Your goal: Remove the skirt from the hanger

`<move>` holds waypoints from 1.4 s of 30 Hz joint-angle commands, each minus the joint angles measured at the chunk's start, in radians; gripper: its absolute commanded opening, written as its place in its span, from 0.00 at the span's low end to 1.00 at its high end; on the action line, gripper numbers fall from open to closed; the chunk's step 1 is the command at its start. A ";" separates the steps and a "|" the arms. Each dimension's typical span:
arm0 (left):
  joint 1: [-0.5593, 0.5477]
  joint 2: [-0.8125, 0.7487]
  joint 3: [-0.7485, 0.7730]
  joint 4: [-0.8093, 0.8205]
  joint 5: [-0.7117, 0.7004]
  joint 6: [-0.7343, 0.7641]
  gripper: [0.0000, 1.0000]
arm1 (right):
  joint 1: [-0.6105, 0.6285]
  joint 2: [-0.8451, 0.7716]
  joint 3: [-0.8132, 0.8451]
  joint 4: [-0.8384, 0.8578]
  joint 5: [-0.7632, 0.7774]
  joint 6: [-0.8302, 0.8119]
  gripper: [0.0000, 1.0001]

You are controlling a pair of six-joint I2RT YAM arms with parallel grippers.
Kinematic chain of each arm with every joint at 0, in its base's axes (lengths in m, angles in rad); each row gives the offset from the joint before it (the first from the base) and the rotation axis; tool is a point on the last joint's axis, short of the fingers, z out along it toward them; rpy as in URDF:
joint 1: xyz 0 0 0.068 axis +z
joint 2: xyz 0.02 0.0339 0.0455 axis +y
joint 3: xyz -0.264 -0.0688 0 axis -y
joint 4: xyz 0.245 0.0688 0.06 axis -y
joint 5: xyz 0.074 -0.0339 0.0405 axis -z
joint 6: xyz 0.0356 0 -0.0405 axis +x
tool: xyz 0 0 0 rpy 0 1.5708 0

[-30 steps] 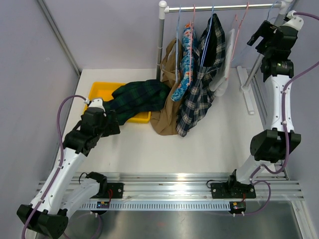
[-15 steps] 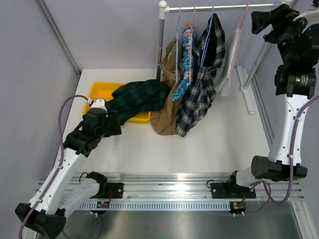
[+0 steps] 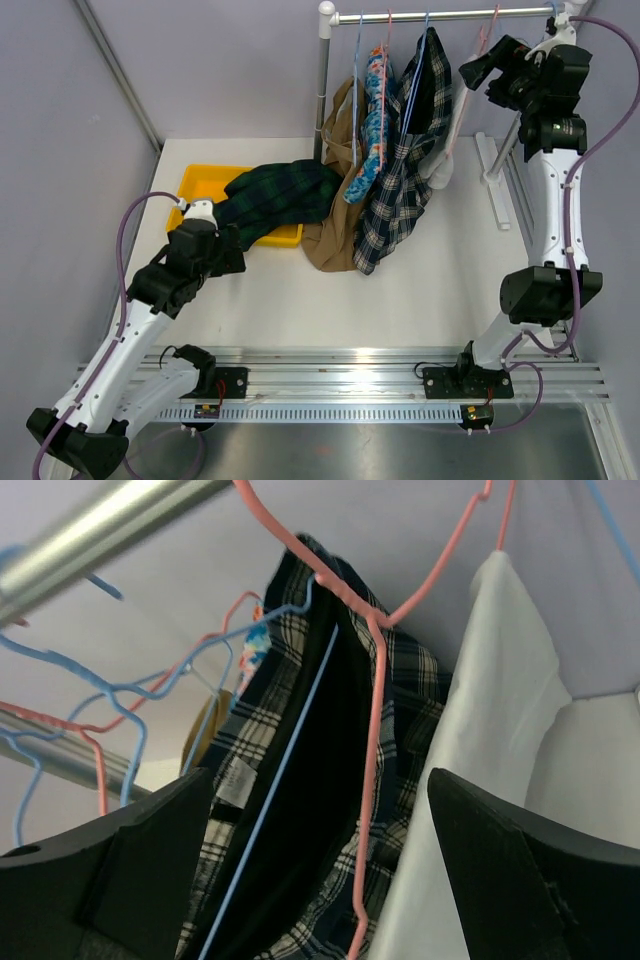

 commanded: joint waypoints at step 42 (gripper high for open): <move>-0.611 0.535 0.671 0.595 0.206 0.240 0.99 | 0.061 -0.367 -0.187 -0.110 -0.123 0.091 0.00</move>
